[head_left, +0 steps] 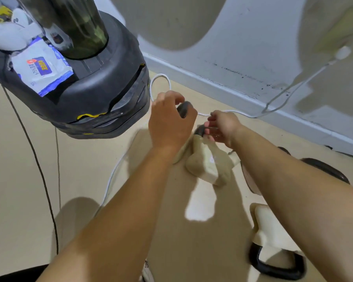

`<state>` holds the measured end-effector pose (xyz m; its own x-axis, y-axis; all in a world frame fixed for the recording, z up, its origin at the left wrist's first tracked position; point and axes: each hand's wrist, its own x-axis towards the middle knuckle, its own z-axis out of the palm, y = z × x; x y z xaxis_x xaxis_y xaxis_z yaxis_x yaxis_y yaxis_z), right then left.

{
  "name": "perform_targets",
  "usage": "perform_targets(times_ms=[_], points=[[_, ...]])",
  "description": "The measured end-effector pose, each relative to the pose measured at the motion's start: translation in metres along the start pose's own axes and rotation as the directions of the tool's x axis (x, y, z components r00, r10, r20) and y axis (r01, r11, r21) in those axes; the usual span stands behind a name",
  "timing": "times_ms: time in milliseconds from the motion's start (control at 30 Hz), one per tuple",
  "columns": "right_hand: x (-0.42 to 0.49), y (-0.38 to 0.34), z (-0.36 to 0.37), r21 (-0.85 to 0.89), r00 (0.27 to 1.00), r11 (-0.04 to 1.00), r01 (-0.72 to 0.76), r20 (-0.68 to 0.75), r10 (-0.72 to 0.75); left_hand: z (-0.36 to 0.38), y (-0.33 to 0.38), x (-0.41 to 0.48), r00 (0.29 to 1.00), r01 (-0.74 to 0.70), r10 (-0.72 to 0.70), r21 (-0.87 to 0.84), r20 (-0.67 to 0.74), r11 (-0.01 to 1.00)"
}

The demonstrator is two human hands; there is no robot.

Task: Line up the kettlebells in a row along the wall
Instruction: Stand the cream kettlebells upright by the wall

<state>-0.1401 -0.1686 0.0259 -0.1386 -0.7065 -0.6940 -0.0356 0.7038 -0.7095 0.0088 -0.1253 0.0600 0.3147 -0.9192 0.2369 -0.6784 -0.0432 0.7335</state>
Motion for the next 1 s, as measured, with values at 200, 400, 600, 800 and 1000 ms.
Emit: perform_targets(times_ms=[200,400,600,800,1000], points=[[0.037,0.031,-0.077,-0.273,0.976,0.962,0.003,-0.210,-0.062,0.076,0.023,-0.015,0.899,0.061,-0.074,0.044,0.432,0.997],[0.092,0.061,-0.091,-0.637,0.959,0.767,0.074,-0.165,-0.230,0.145,-0.001,-0.027,0.803,0.028,-0.189,0.281,0.566,0.959],[0.124,0.085,-0.085,-0.858,0.952,0.472,0.204,0.061,-0.300,0.183,-0.027,-0.059,0.813,-0.278,-0.075,0.498,0.577,0.821],[0.135,0.085,-0.079,-0.947,0.933,0.214,0.240,0.164,-0.321,0.179,-0.024,-0.068,0.790,-0.358,0.027,0.426,0.612,0.831],[0.107,0.044,-0.084,-0.947,0.933,0.131,0.294,0.255,-0.254,0.160,-0.032,-0.084,0.843,-0.336,0.134,0.317,0.520,0.887]])
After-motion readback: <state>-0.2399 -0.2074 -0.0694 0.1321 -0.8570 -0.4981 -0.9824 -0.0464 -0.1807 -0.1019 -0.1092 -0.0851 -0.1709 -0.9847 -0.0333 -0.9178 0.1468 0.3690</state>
